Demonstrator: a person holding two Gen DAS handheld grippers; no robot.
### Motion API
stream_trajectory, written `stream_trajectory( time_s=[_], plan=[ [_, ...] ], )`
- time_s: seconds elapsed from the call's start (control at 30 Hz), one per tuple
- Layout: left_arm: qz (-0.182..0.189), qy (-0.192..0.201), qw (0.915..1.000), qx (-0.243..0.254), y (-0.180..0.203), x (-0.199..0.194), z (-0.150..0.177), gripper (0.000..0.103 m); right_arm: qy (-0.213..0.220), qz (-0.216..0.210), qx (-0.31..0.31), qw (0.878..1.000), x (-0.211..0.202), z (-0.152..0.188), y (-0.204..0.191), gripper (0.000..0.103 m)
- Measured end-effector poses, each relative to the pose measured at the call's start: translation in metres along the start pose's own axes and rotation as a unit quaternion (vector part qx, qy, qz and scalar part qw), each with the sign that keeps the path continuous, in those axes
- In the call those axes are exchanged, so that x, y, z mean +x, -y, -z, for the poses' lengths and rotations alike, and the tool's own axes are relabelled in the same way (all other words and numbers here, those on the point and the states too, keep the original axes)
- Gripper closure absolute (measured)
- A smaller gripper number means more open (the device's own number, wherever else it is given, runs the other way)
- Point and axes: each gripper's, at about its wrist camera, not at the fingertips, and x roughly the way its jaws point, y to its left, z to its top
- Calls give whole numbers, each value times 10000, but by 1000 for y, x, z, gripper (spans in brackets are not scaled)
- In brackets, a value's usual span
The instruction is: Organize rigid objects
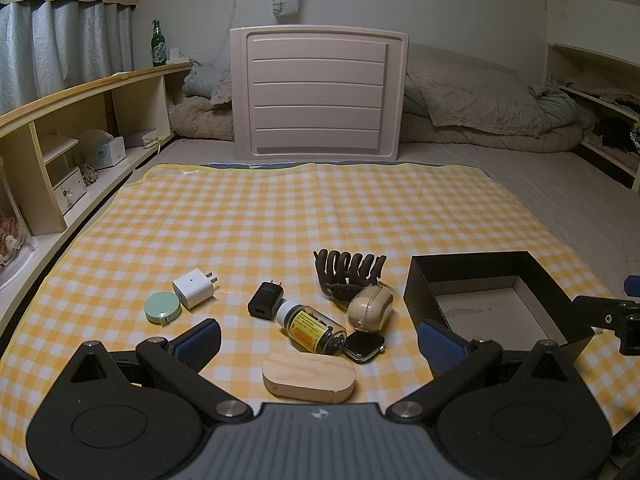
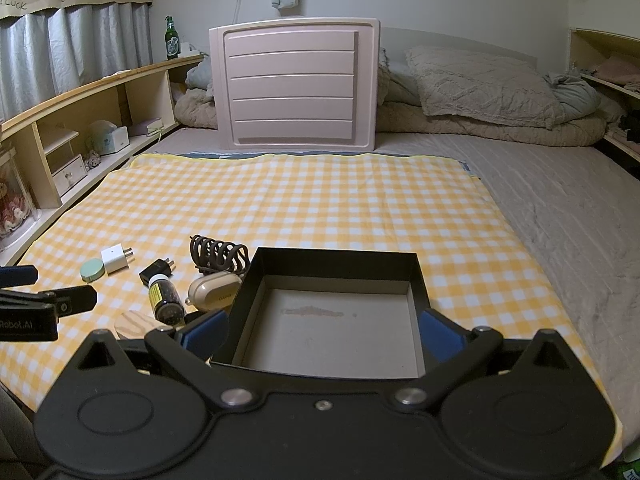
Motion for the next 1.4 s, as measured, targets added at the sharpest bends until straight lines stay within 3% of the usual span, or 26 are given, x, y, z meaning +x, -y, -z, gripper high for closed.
stream_trajectory(
  time_s=[0.7, 0.9, 1.1, 1.27, 1.4],
  plan=[
    [-31, 47, 10000, 48, 0, 0, -2, 0, 107, 135, 3, 9999, -6, -2, 3, 0],
    [-65, 203, 9996, 166, -2, -5, -14, 0, 207, 205, -26, 9996, -16, -21, 9, 0],
    [59, 221, 9997, -99, -17, -6, -42, 0, 55, -322, 465, 9984, -16, -53, 35, 0],
    [-59, 280, 9996, 0, -24, -2, -62, 0, 215, 8, 432, 9988, -6, -77, 49, 0],
    [-91, 313, 9994, 134, -26, 9, -77, 0, 76, -44, 577, 9983, 13, -94, 66, 0]
  ],
)
